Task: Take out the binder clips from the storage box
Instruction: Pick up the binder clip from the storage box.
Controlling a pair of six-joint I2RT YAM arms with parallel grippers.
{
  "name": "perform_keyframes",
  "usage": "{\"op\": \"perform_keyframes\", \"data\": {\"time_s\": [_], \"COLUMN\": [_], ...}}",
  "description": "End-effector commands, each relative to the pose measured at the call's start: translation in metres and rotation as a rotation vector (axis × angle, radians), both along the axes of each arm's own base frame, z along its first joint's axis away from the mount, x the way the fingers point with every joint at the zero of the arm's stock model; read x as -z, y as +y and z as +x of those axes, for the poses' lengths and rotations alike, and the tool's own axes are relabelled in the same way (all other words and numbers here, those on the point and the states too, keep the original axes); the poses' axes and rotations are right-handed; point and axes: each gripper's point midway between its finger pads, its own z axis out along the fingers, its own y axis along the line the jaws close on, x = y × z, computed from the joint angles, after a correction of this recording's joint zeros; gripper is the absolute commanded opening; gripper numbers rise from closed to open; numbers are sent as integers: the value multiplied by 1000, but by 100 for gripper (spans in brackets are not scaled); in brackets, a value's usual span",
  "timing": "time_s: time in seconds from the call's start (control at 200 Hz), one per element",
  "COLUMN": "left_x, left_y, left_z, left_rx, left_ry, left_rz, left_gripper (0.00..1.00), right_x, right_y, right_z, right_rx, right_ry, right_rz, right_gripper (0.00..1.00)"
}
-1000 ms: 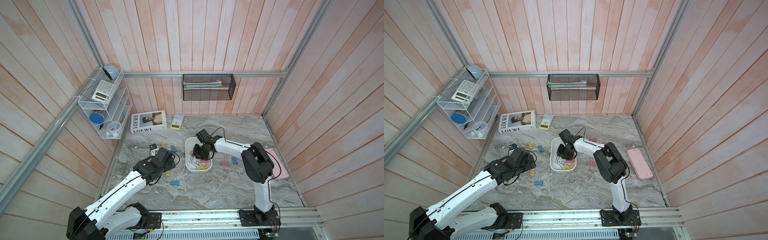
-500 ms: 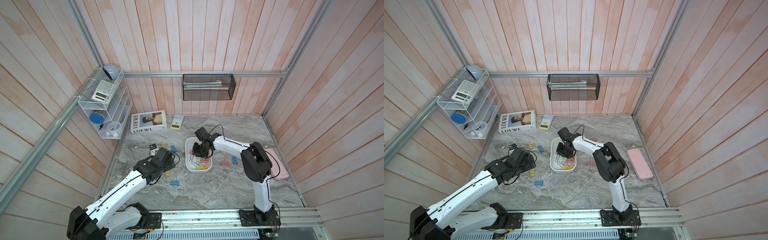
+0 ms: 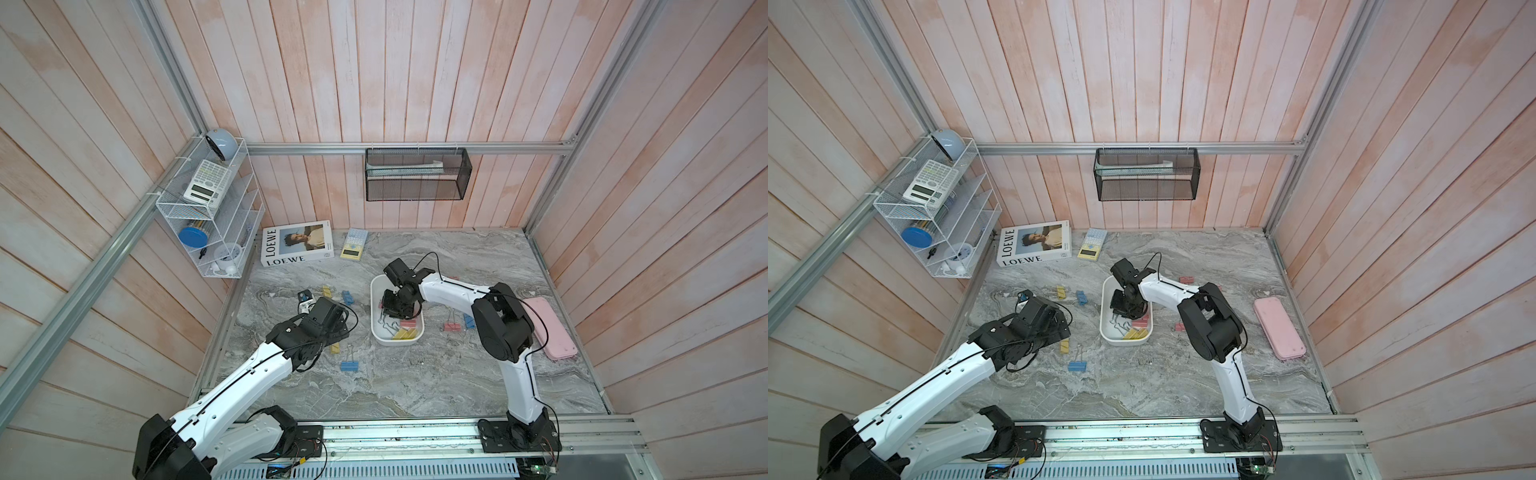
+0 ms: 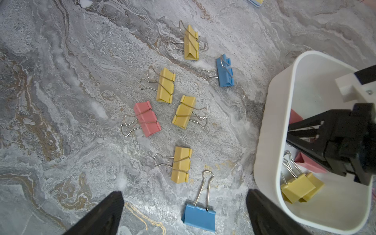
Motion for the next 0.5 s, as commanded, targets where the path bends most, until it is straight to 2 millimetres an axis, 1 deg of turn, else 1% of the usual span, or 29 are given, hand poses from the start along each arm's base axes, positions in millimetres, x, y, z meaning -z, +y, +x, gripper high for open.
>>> {"op": "perform_keyframes", "data": {"time_s": [0.0, 0.05, 0.125, 0.185, 0.235, 0.31, 0.38, 0.445, 0.495], "left_x": [1, 1, 0, -1, -2, -4, -8, -11, -13], "left_y": [3, 3, 3, 3, 2, 0, -4, -9, -12], "left_z": [-2, -2, -1, -1, 0, 2, 7, 12, 16], "left_rx": [3, 3, 3, 5, 5, 10, 18, 27, 35], "left_ry": [-3, -3, -7, -10, -12, -21, -31, -40, -43], "left_rz": [3, 2, 0, 0, 0, -3, -13, -21, -22], "left_gripper": [100, 100, 100, 100, 100, 100, 100, 100, 100], "right_x": [15, 14, 13, 8, -1, -19, -39, -61, -75], "right_y": [-6, -7, -8, -8, -7, -6, -9, -14, -22], "right_z": [-3, -3, -3, -3, -2, 0, 4, 7, 8], "right_rx": [-16, -18, -22, -24, -26, -29, -29, -29, -21], "right_ry": [15, 12, 9, 0, -12, -50, -97, -143, -168], "right_rz": [-72, -79, -82, -76, -64, -46, -40, -32, -32], "right_gripper": [17, 7, 0, 0, 0, 0, 0, 0, 0]}}
